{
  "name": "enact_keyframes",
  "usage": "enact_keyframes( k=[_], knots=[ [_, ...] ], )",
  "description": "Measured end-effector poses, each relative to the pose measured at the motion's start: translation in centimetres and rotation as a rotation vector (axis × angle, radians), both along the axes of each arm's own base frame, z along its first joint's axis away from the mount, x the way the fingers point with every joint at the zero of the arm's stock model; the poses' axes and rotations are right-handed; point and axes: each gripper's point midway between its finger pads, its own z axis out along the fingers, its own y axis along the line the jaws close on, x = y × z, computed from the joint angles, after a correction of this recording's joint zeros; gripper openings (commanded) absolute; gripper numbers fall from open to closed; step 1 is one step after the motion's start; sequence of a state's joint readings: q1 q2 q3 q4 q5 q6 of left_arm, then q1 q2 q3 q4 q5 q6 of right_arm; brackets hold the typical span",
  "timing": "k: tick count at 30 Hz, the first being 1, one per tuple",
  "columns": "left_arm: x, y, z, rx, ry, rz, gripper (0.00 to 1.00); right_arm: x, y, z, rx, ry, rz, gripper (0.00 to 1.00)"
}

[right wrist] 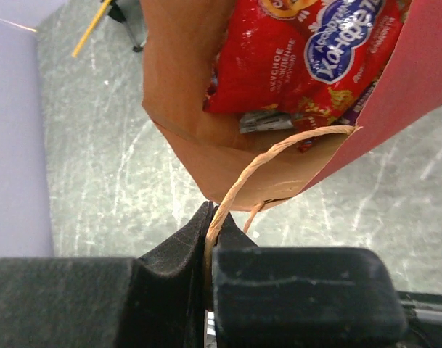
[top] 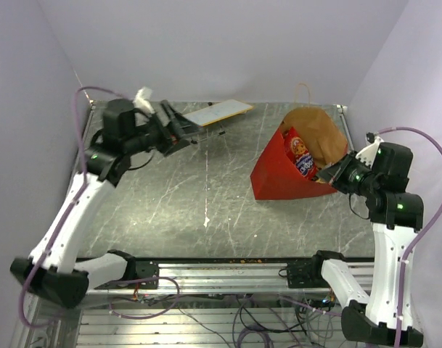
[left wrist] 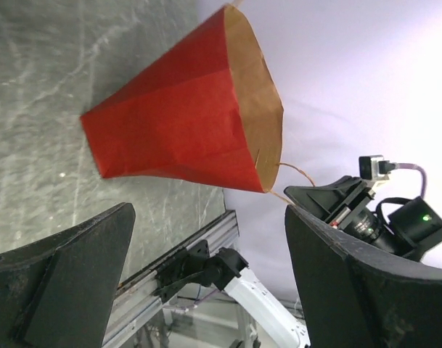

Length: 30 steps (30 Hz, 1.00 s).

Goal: Take the snacks out of the paper bag
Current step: Move the paper bag to the center of the board.

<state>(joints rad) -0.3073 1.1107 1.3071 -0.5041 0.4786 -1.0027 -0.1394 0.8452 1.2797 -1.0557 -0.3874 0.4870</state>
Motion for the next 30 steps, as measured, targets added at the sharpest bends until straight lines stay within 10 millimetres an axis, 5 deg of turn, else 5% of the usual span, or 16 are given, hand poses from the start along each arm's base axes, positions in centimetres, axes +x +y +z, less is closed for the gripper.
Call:
enact_keyframes(
  k=[10, 18, 19, 22, 30],
  knots=[
    [5.9, -14.4, -1.1, 0.065, -0.072, -0.180, 0.95, -4.4, -4.0, -0.6, -0.185, 0.048, -0.194, 0.00],
    [13.3, -24.9, -4.5, 0.082, -0.139, -0.234, 0.95, -5.0, -6.0, -0.8, -0.278, 0.065, -0.259, 0.00],
    [14.0, -25.9, -5.1, 0.084, -0.145, -0.237, 1.00, -5.0, -6.0, -0.8, -0.283, 0.065, -0.259, 0.01],
    [15.7, -28.0, -7.0, 0.078, -0.157, -0.234, 0.84, -5.1, -6.1, -0.8, -0.288, 0.060, -0.256, 0.02],
    [19.9, -32.5, -9.9, -0.093, -0.183, -0.210, 0.74, -4.8, -6.1, -0.8, -0.302, 0.062, -0.240, 0.03]
  ],
)
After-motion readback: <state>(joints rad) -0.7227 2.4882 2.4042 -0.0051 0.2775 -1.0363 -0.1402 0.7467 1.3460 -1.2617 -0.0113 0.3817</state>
